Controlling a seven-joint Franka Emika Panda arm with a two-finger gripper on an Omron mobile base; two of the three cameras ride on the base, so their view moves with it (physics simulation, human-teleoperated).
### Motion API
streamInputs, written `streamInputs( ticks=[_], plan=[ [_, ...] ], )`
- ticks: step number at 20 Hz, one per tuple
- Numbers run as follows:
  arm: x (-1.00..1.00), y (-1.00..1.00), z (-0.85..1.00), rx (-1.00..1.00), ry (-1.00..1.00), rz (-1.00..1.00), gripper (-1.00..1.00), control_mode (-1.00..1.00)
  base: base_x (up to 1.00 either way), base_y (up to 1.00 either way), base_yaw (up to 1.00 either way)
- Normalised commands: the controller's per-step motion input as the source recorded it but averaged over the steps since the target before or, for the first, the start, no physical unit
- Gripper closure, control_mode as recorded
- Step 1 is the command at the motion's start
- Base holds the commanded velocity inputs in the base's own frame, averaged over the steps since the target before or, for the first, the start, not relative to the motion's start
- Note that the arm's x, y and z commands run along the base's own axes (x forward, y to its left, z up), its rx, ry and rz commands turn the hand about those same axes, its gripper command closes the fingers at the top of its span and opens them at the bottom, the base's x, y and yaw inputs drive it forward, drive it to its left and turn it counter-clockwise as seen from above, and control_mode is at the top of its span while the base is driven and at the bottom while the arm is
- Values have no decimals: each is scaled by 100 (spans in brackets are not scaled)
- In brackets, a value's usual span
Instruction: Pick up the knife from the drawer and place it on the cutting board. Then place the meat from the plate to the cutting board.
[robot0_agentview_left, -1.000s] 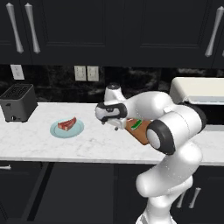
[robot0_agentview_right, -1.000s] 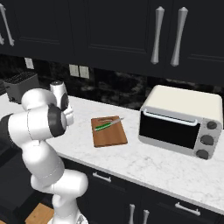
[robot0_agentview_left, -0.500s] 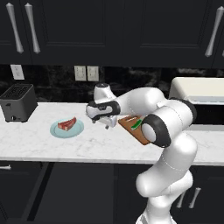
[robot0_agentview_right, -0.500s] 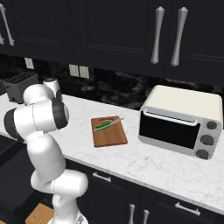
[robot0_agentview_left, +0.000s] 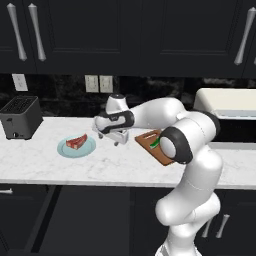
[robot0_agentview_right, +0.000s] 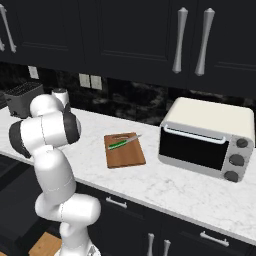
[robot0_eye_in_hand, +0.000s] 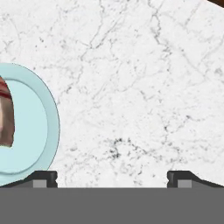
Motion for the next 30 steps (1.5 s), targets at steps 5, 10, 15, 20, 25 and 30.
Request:
streamInputs(
  ticks=[5,10,15,20,25,30],
  plan=[
    [19,28,-1,9,0,9,-100,-100,0,0,0],
    [22,35,-5,3,0,7,-100,-100,0,0,0],
    [18,27,-2,0,0,3,-100,-100,0,0,0],
    [1,15,0,0,-2,0,-100,-100,0,0,0],
    [0,16,-1,0,-1,0,-100,-100,0,0,0],
    [4,17,-5,0,0,0,-100,-100,0,0,0]
  ],
)
